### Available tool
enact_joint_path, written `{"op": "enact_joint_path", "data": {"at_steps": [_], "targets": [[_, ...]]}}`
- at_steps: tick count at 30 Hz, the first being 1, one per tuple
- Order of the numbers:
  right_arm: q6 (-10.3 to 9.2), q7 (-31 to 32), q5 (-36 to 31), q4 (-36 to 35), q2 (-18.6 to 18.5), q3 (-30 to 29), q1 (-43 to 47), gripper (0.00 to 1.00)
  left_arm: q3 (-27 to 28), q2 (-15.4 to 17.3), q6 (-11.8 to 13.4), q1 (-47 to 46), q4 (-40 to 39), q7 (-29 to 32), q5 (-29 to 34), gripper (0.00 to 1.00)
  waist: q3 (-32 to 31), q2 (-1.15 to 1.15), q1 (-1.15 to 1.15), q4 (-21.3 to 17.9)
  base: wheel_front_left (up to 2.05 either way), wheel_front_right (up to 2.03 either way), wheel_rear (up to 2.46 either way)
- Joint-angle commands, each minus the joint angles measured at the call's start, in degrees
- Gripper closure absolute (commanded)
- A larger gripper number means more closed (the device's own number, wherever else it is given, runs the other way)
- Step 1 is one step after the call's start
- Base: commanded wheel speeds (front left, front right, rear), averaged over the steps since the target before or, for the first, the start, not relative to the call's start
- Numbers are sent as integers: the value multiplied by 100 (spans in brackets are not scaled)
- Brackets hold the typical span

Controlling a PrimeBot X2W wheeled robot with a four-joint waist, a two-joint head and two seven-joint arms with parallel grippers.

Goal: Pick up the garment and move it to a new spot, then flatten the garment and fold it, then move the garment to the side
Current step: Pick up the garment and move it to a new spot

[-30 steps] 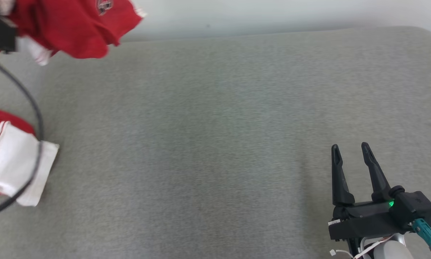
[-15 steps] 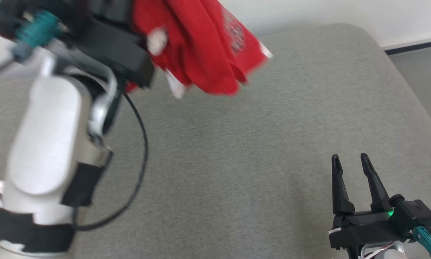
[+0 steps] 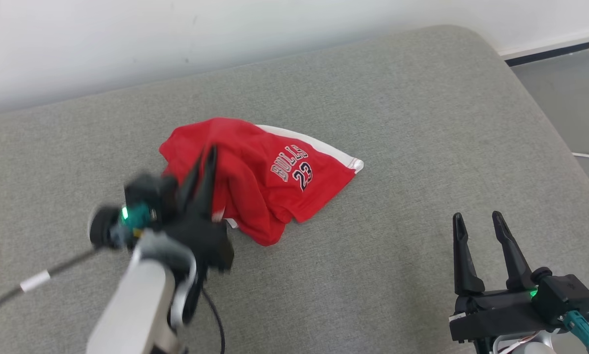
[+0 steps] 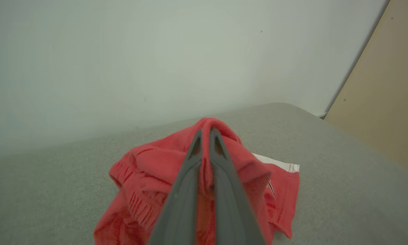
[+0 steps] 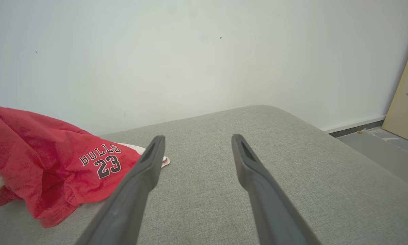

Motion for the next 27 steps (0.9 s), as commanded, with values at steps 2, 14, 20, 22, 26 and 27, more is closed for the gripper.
{"op": "enact_joint_path", "data": {"at_steps": [2, 14, 20, 22, 26, 27], "targets": [[-12, -3, -37, 10, 8, -23, 11, 0, -27, -10, 21, 329, 93, -91, -99, 100, 27, 0, 0, 58, 0, 0, 0], [-12, -3, -243, -13, 5, -78, 118, 0, -50, -26, -55, 665, 193, -1012, -33, 0, -333, 0, 0, 642, 0, 0, 0], [-12, -2, -261, -91, 6, -76, 273, 0, 198, 133, 57, 977, -117, -1198, -26, 0, -698, 0, 0, 977, 0, 0, 0], [-12, -3, -277, -116, 4, -78, 315, 0, 295, 209, 95, 1120, -252, -1219, -23, 0, -788, 0, 0, 1068, 0, 0, 0], [-12, -2, -305, -138, 4, -102, 430, 0, 544, 381, 122, 1498, -564, -1244, -40, 0, -934, 0, 0, 1225, 0, 0, 0], [-12, -3, -292, -145, 4, -106, 452, 0, 595, 426, 139, 1610, -633, -1248, -18, 0, -960, 0, 0, 1253, 0, 0, 0]]}}
